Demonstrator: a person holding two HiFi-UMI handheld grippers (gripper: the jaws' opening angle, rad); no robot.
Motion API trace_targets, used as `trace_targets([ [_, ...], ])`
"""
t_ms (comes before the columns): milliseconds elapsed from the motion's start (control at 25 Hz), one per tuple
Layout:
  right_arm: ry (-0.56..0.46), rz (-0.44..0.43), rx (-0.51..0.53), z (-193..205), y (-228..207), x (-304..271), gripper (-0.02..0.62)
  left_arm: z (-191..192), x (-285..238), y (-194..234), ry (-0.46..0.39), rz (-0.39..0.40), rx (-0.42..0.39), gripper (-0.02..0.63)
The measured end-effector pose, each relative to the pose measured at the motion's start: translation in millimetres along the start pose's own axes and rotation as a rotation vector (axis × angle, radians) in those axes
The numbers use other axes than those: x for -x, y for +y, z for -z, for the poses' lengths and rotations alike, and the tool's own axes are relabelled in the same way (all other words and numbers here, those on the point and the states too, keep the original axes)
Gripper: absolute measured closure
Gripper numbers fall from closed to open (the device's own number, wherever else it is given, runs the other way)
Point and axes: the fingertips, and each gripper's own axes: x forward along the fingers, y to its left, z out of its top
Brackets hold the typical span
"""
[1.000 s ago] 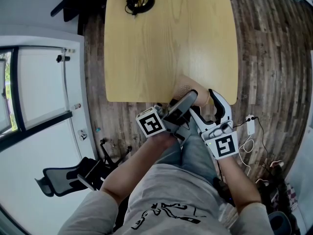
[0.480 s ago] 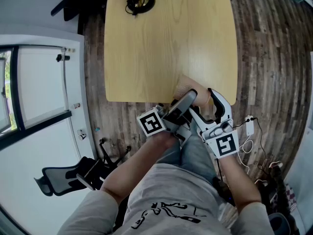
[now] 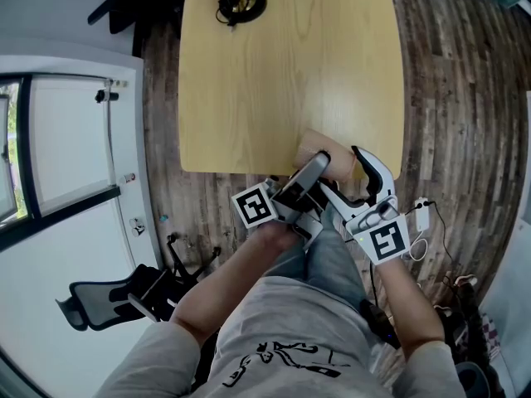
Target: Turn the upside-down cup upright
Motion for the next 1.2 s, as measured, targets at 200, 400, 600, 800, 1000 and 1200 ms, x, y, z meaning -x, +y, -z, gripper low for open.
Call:
trace_targets([
  [200, 0.000, -0.023, -0.006, -1.2, 2.0, -2.2, 0.282, 1.3, 0.1, 0.3, 0.012, 0.004, 0.012, 0.239],
  [400, -0.004, -0.023, -0.010, -0.5, 1.2, -0.5, 0.282, 2.4, 1.2, 2.0, 0.018, 0.006, 0.025, 0.239],
  [600, 0.002, -0.023, -0.009, -2.7, 0.9, 0.2, 0.284, 2.2, -0.9, -1.8, 0.027, 0.015, 0.001, 0.239],
  [800, 0.005, -0.024, -0.007, -4.5, 0.0, -0.8, 0.285, -0.5, -3.2, -4.2, 0.027, 0.025, -0.022, 0.239],
  [1000, -0.005, -0.029, -0.011, -9.3, 1.2, -0.5, 0.289, 1.7, -2.8, -6.2, 0.040, 0.024, -0.065, 0.239],
  [1200, -0.006, -0.036, -0.018, -10.7, 2.7, -0.9, 0.299, 2.5, -1.7, -6.0, 0.060, 0.016, -0.126, 0.238],
])
